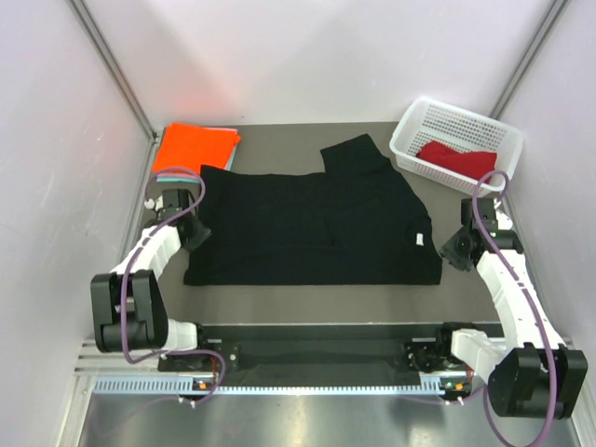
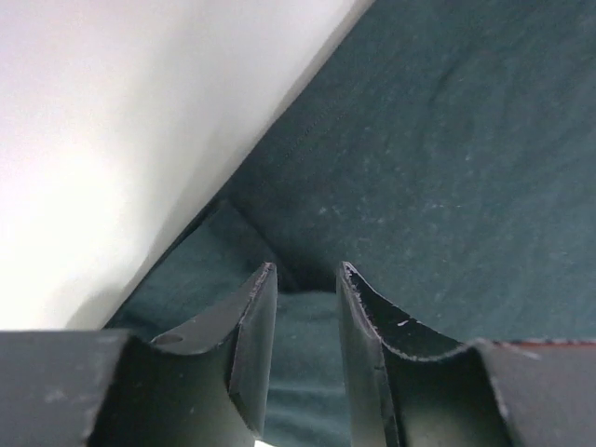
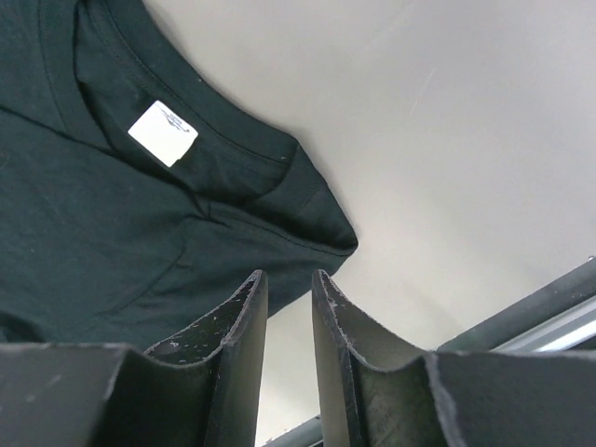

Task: Fold and stack the t-shirts
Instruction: Fold the tshirt

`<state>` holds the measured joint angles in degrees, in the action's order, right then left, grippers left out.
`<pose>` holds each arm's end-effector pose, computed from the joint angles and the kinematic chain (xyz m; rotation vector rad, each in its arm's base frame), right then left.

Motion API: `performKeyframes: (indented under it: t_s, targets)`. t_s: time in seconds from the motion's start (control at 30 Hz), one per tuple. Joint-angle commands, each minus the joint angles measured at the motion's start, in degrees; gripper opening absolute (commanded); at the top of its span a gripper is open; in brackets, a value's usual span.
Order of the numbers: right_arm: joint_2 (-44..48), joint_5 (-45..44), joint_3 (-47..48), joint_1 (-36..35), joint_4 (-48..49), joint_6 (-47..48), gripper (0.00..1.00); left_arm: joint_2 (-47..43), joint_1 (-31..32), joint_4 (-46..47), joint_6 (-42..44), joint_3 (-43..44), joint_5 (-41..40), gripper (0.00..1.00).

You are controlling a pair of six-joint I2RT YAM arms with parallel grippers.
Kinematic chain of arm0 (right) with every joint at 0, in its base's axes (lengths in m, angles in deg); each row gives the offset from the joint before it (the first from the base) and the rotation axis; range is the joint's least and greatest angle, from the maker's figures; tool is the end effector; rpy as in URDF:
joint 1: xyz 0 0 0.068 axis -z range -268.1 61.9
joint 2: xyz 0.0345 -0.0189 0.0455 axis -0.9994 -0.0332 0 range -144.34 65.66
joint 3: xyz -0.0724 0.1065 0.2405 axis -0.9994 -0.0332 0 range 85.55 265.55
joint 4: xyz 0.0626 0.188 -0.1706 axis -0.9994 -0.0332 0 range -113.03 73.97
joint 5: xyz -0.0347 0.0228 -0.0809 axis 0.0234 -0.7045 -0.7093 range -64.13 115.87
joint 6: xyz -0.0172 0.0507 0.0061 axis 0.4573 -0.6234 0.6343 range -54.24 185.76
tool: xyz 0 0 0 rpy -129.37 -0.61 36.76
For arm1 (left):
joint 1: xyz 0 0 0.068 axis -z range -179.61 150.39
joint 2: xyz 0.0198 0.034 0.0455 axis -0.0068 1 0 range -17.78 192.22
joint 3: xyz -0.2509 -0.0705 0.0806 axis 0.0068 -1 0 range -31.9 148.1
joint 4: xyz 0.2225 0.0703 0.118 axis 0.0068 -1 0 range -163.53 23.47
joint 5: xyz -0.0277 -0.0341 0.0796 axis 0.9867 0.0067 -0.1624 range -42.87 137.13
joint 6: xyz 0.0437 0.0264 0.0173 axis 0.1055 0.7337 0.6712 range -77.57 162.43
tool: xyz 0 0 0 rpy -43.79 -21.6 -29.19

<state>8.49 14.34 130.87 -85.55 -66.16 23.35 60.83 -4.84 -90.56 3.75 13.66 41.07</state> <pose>0.1797 -0.0152 0.2476 1.0610 2.3913 -0.0256 0.2640 0.0279 0.1971 -0.9945 2.3598 -0.0877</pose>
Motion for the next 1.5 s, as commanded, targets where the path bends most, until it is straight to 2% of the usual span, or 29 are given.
performKeyframes:
  t_s: [0.0, 0.2, 0.37, 0.63, 1.07, 1.23, 1.37, 1.47]
  targets:
    - [-1.01, 0.46, 2.14, 0.44, 2.23, 0.75, 0.27, 3.12, -0.22, 2.59, 0.27, 2.07, 1.68, 0.37]
    - [-1.98, -0.6, 1.79, 0.35, 3.63, 0.84, 0.27, 8.66, -0.21, -6.81, -4.3, 6.91, -7.63, 0.35]
    - [-2.16, -1.92, 1.61, 0.27, 4.34, 1.02, 0.27, 8.23, -0.21, -10.5, -9.48, 9.28, -14.49, 0.37]
    - [-2.95, -1.48, 0.91, 0.0, 5.48, 0.67, 0.27, 8.58, -0.04, -15.08, -15.11, 10.78, -14.07, 0.36]
    - [-2.77, -1.48, 0.65, -0.09, 6.27, 0.58, 0.27, 12.09, 0.58, -12.97, -16.17, 9.37, -11.87, 0.36]
    - [-2.6, -1.65, 0.38, -0.09, 6.62, 0.49, 0.27, 12.8, 0.75, -12.44, -15.82, 9.9, -11.25, 0.29]
    - [-2.34, -2.09, 0.47, -0.17, 6.8, 0.4, 0.27, 12.62, 0.84, -12.18, -15.47, 10.6, -11.6, 0.01]
    - [-2.34, -2.09, 0.47, -0.09, 6.97, 0.49, 0.27, 12.53, 0.93, -12.0, -15.46, 11.04, -12.74, 0.0]
